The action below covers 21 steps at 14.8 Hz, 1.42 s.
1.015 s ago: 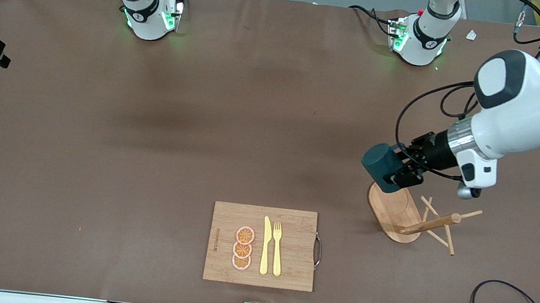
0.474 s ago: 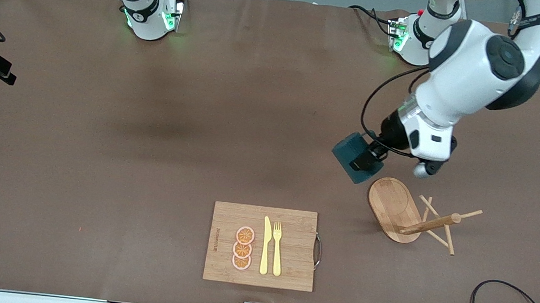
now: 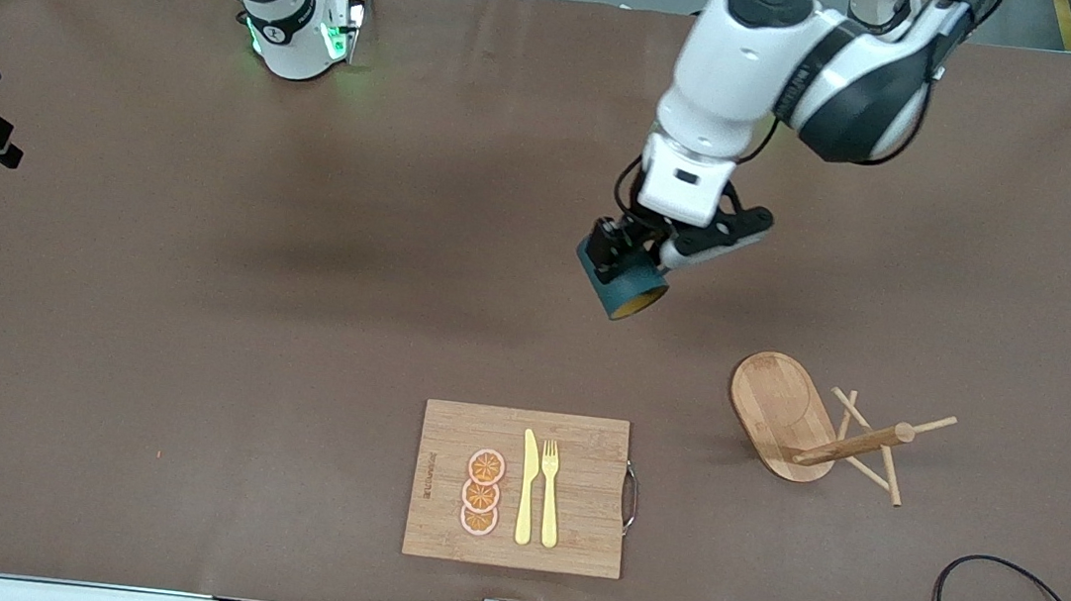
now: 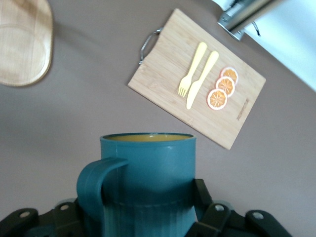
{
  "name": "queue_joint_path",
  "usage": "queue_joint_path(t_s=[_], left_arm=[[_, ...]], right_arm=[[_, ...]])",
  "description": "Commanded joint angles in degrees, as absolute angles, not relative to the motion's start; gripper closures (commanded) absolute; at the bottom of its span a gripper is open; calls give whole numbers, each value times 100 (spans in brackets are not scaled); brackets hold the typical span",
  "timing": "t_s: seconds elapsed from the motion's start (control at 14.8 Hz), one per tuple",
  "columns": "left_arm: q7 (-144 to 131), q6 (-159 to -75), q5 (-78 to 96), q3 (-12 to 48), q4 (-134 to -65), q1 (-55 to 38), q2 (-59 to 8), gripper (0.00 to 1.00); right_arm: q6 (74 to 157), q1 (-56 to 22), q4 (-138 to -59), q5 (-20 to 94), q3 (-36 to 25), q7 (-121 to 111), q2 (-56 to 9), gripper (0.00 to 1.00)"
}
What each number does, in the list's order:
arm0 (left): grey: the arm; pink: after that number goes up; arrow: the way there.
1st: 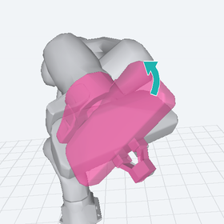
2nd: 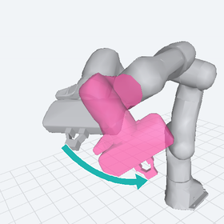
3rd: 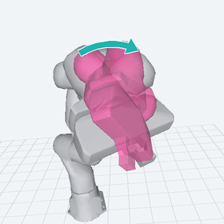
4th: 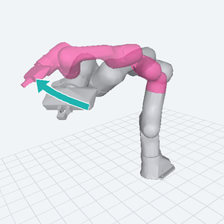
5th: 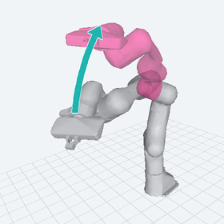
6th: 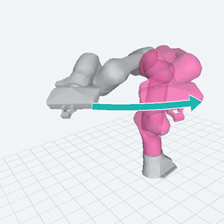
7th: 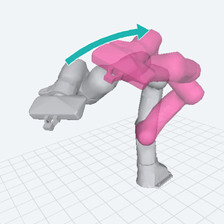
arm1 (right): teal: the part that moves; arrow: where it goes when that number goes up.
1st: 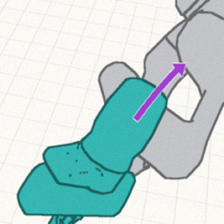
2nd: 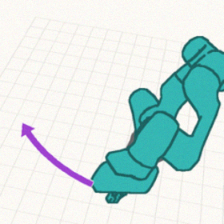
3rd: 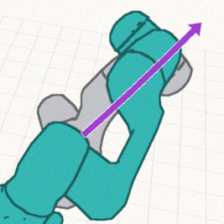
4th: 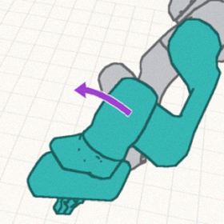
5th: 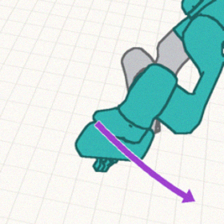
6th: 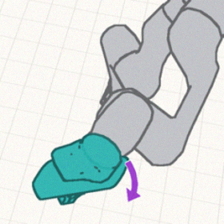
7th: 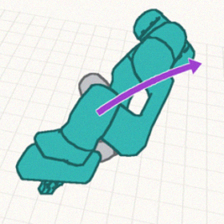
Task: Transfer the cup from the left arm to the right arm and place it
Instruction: 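Carry the teal mug toward the table middle with the left gripper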
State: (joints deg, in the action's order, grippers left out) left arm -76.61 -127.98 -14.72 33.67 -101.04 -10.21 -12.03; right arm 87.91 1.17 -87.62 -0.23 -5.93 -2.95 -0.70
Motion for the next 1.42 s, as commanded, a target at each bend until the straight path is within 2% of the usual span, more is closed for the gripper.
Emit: queue_joint_path(t_s=[0.0, 0.41, 0.68, 1.08, 1.35], left_arm=[[-7682, -12841, -2588, 3349, -10063, -1536, -1475, 35], [-8146, -12832, -4611, 3349, -10063, -2653, -1907, 35], [-8935, -12841, -5999, 3349, -10028, -3197, -2214, 34], [-11581, -12780, -9040, 3340, -9923, -3823, -3154, 34], [-12715, -12069, -10491, 3322, -9914, -4122, -3839, 35]], right_arm=[[8833, 290, -8789, -26, -527, -517, -17, 0], [9316, 536, -8789, -18, -527, -879, -387, 0], [9141, 527, -8807, 0, -519, -809, -369, 0], [9272, 598, -8851, 114, -527, -791, -457, 0], [9273, 633, -8859, 114, -527, -695, -466, 0]])
